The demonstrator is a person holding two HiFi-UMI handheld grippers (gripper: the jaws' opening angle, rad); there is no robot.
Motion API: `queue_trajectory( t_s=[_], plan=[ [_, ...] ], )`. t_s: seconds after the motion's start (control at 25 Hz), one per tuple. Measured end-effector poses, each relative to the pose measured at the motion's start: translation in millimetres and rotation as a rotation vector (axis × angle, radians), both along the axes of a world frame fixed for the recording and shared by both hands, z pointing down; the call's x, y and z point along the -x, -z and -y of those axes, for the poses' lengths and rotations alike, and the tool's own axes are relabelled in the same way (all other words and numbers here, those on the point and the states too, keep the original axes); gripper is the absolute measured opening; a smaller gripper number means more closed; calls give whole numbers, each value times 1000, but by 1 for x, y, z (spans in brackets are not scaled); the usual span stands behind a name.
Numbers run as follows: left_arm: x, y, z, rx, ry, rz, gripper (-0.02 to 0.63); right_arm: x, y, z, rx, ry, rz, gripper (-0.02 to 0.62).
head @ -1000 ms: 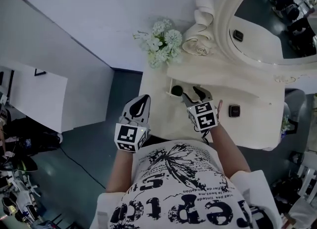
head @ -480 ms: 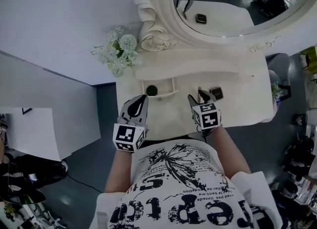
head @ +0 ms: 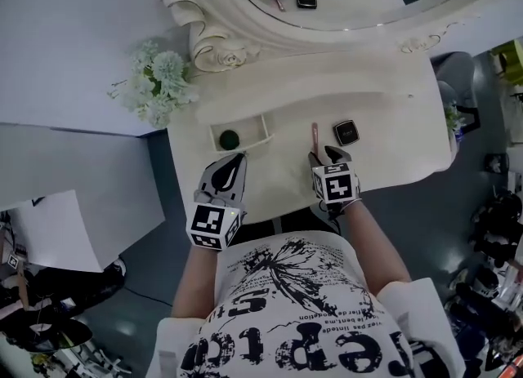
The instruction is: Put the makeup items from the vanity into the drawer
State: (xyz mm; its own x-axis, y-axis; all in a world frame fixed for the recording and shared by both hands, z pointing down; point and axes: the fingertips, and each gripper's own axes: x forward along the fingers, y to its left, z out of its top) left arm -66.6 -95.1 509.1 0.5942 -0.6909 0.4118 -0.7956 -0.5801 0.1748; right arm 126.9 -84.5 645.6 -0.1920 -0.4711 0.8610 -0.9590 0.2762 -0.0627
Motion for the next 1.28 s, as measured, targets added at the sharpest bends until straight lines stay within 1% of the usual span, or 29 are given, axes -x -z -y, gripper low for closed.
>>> queue_trajectory(
  t_s=[0.08,0.16,0.24,0.28,0.4,0.48,0.68,0.76,1.0,1.12,1.28],
  plan=[
    [0,-6,-1,15,8,3,20,-2,-10,-2,19,-4,-17,164],
    [0,-11,-3,29,18,5,20,-3,-15,-3,23,-4,-28,115],
    [2,-15,-4,40,29,7,20,-3,-15,-3,21,4,-27,105],
    [3,-17,-5,43,34,8,20,-2,-16,-3,22,10,-27,53],
    [5,-18,-7,41,49,9,19,-1,-17,-2,23,32,-35,48],
    [5,-16,-7,34,61,7,20,-3,-13,2,8,46,-46,48],
    [8,-4,-4,10,79,7,20,-1,16,14,-78,77,-43,46],
    [10,2,-2,-3,93,4,19,4,28,20,-106,106,-44,46],
    [20,22,-2,-57,131,-12,20,34,65,35,-190,211,2,46],
    [31,33,-3,-86,162,-16,20,53,80,41,-221,269,29,46],
    [52,44,-8,-116,212,-14,18,84,93,51,-255,356,29,46]
  ],
)
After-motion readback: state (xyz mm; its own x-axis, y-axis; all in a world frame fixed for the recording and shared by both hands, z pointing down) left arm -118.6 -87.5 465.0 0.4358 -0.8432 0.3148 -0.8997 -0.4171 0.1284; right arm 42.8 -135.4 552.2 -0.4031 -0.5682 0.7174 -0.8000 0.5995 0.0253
